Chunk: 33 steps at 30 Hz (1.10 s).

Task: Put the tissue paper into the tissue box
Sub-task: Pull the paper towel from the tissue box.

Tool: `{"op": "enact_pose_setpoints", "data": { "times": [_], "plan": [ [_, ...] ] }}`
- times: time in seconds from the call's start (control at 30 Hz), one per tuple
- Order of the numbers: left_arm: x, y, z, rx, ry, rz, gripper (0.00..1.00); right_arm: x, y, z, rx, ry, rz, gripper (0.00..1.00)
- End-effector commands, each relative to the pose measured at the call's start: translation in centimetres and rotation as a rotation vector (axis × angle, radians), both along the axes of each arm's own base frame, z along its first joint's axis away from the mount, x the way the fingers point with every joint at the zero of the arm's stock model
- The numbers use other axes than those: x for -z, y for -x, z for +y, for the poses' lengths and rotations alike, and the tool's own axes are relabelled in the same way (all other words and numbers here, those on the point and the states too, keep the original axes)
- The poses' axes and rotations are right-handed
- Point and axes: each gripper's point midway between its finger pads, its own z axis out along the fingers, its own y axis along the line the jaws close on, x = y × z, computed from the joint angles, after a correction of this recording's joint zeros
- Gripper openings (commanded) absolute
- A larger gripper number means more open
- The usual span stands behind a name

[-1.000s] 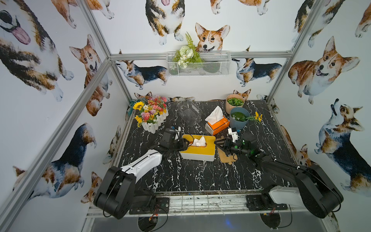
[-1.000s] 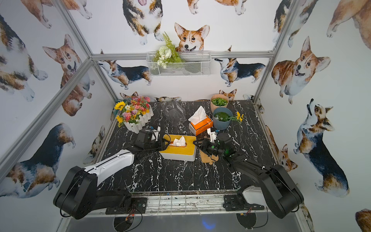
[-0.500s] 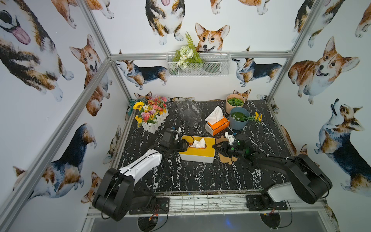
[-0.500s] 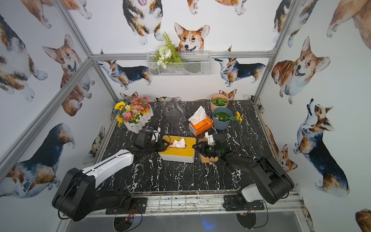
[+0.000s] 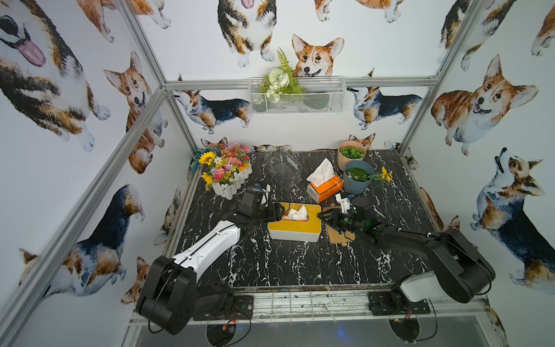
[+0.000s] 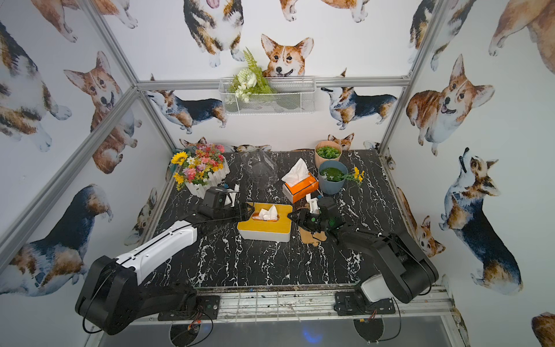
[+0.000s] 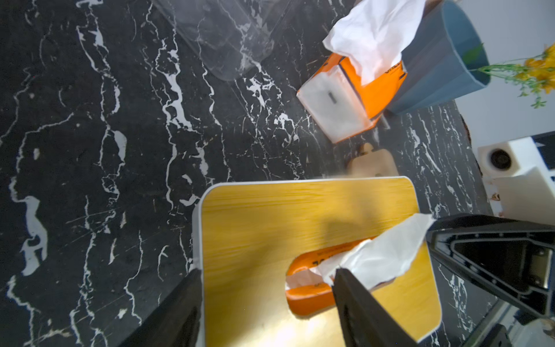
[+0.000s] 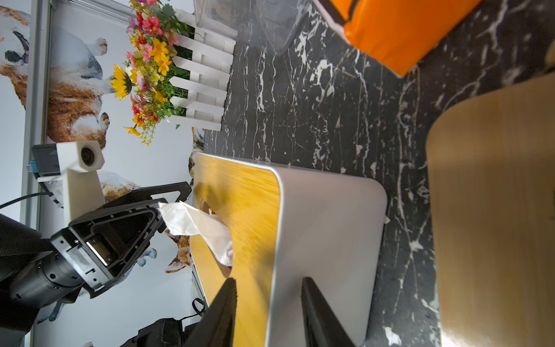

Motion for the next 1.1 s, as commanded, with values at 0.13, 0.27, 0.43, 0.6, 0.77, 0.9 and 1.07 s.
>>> {"op": "enact_pose_setpoints", "data": {
  "times": [0.13,0.27,0.43,0.6,0.77,0.9,1.07],
  "plan": [
    [-3.0,-0.1,-0.6,0.073,-0.002,-0.097,0.86,-4.0,-1.3,-1.4,0.0,0.189,-0.214,0.51],
    [-5.1,0.0,-0.5,0.112,-0.027,-0.181,0.9,-7.2,-1.8,-0.1,-0.075,0.247,-0.373,0.59],
    [-7.3,0.3,-0.2,0.147,-0.054,-0.283,0.99,-8.7,-1.8,4.0,-0.277,0.388,-0.574,0.62],
    [-8.7,1.1,-0.8,0.209,-0.034,-0.347,1.0,-7.9,-1.9,7.3,-0.481,0.526,-0.715,0.6],
    [-7.8,1.5,-1.9,0.289,0.006,-0.283,0.92,-5.9,-2.1,8.5,-0.629,0.606,-0.78,0.58],
    [-6.1,1.4,-3.0,0.359,0.092,-0.16,0.84,-4.4,-1.7,8.5,-0.712,0.645,-0.789,0.57],
    [-4.0,1.2,-4.3,0.397,0.167,-0.048,0.77,-3.3,-0.9,8.5,-0.768,0.643,-0.805,0.54]
  ]
}}
